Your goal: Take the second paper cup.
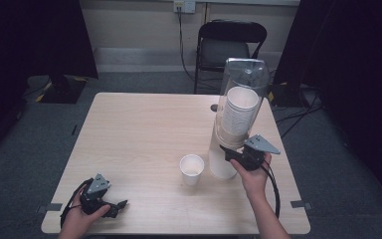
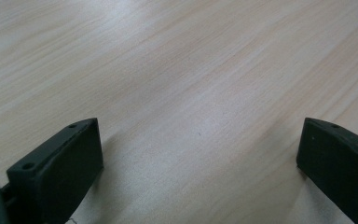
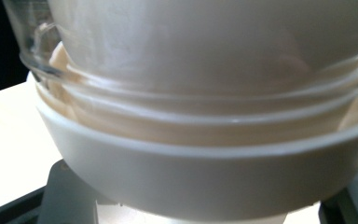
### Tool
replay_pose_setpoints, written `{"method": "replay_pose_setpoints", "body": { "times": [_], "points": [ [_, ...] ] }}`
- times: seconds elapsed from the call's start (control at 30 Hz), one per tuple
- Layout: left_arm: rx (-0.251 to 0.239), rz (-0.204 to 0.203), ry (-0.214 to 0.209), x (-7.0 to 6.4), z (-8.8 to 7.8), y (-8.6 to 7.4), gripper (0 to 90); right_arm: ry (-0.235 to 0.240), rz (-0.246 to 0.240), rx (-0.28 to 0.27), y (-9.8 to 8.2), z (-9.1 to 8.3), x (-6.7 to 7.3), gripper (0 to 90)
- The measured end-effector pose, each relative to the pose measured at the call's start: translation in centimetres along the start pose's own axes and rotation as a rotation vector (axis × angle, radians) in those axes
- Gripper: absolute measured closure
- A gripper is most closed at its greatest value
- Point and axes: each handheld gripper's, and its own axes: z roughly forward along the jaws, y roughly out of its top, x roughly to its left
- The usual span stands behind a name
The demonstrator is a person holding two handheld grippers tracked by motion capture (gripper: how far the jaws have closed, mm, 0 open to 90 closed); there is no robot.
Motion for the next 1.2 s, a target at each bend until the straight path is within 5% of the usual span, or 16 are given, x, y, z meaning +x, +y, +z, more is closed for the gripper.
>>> {"method": "replay_pose_setpoints", "body": {
  "times": [1.2],
  "points": [
    [-0.003, -0.007, 0.010, -0.1, 0.0, -0.1, 0.0, -0.038, -0.025, -0.011, -1.1, 0.2, 0.6, 35.0]
  ]
}}
